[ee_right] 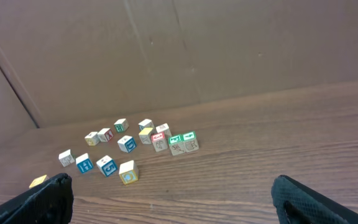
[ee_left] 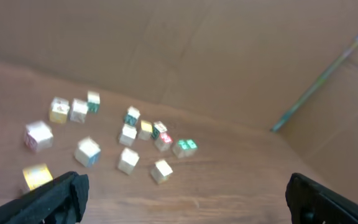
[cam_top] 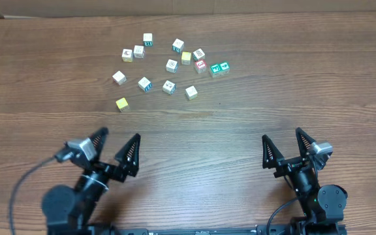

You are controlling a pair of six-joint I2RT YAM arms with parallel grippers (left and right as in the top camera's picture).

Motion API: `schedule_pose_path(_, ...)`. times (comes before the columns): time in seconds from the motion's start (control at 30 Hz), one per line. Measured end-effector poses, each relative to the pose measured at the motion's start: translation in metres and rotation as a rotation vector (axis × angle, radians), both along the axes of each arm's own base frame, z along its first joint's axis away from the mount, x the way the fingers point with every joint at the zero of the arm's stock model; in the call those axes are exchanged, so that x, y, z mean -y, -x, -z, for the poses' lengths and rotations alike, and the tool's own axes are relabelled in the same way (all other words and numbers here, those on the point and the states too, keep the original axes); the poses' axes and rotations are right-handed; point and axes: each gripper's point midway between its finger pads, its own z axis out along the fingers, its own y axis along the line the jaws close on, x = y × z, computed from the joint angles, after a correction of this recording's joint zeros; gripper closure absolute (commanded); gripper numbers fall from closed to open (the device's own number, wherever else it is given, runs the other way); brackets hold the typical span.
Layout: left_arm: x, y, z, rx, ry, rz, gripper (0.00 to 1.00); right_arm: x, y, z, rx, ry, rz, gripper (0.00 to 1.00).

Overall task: Form a horizontal line
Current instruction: 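Reach the left gripper forward over the block cluster toward a white block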

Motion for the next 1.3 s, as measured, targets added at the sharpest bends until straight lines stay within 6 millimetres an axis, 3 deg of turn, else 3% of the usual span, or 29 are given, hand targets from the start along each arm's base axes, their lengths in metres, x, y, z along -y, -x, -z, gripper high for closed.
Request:
schedule_pose_path(0.13,-0.002,-0.014,-0.034,-0.009,-0.103,0.007,0.00,0.000,0.000,0.000,0.000,0.000,0.000,0.00)
schedule_pose_path(0.3,0.003,-0.048,-0.040,-0.138,-0.219,0.030,0.00,0.000,0.000,0.000,0.001,0.000,0.000,0.00)
schedule_pose_path(0.4,0.021,-0.066,-0.036,-0.196,-0.314,0.063,0.00,0.000,0.000,0.000,0.001,0.000,0.000,0.00)
schedule_pose_path(0.57,0.078,-0.095,-0.027,-0.210,-0.512,0.127,0.00,0.000,0.000,0.000,0.001,0.000,0.000,0.00)
schedule_pose_path(0.7,0.124,-0.121,-0.006,-0.184,-0.600,0.153,0.00,0.000,0.000,0.000,0.001,0.000,0.000,0.00)
schedule_pose_path(0.87,0.156,-0.147,0.027,-0.184,-0.628,0.192,0.00,0.000,0.000,0.000,0.001,0.000,0.000,0.00)
schedule_pose_path(1.13,0.178,-0.163,0.077,-0.249,-0.640,0.277,0.00,0.000,0.000,0.000,0.001,0.000,0.000,0.00)
schedule_pose_path(1.3,0.179,-0.160,0.134,-0.420,-0.754,0.401,0.00,0.000,0.000,0.000,0.002,0.000,0.000,0.00)
